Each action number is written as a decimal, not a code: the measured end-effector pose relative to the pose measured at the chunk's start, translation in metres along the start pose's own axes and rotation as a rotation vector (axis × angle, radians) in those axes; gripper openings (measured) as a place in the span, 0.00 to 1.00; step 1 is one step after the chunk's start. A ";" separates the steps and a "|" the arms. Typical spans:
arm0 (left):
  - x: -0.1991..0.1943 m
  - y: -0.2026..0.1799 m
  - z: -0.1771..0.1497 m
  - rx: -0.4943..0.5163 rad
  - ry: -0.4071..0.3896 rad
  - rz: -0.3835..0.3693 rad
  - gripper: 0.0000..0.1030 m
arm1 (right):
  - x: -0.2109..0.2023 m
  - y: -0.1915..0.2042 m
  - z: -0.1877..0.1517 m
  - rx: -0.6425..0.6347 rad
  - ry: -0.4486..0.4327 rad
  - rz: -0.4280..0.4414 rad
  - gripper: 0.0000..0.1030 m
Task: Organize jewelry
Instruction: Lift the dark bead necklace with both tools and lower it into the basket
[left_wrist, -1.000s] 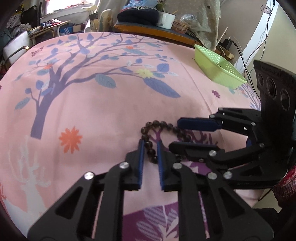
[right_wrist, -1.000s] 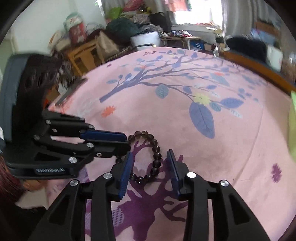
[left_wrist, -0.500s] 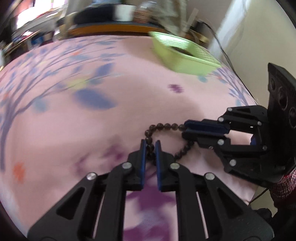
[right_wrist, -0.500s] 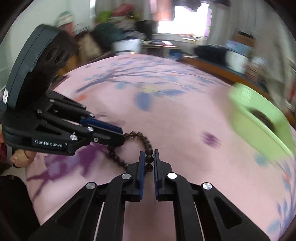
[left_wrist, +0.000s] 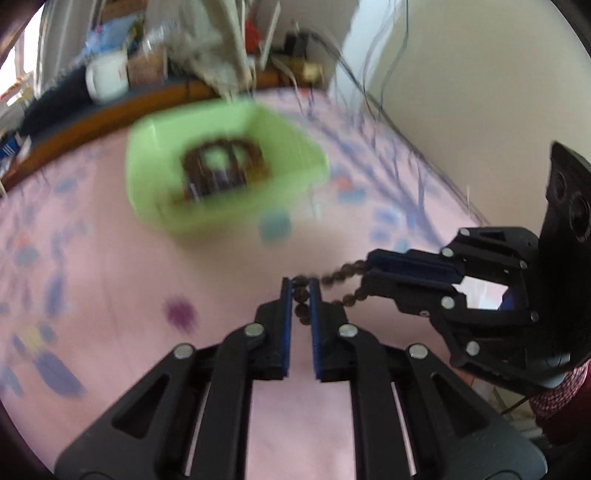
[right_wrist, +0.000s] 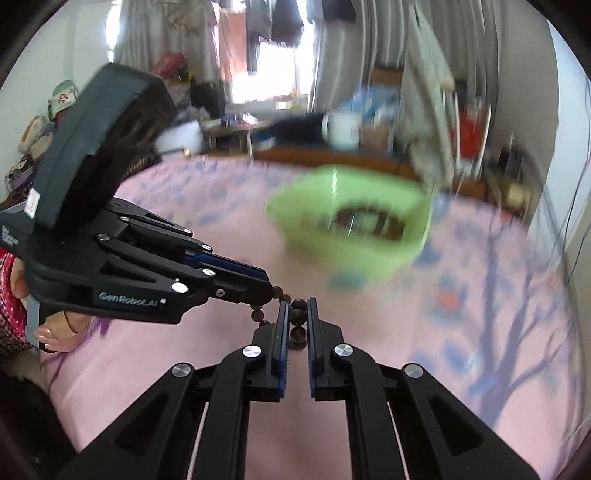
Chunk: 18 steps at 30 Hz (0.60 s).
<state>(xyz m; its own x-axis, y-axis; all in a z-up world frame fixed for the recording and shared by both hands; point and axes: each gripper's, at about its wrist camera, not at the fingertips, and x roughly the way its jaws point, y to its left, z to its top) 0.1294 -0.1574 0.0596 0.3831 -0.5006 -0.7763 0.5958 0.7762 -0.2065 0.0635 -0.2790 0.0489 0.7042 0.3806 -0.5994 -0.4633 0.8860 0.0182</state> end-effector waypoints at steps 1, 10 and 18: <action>-0.009 0.005 0.019 -0.003 -0.029 0.013 0.08 | -0.001 -0.005 0.013 -0.011 -0.024 -0.015 0.00; 0.021 0.093 0.124 -0.213 -0.092 0.154 0.08 | 0.086 -0.081 0.119 0.106 -0.009 0.047 0.00; 0.072 0.122 0.109 -0.286 0.006 0.209 0.08 | 0.158 -0.092 0.106 0.180 0.133 0.077 0.00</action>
<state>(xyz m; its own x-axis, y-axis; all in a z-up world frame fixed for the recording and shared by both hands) 0.3068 -0.1411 0.0436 0.4711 -0.3182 -0.8227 0.2829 0.9379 -0.2007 0.2741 -0.2724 0.0373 0.5874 0.4214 -0.6909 -0.4013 0.8930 0.2036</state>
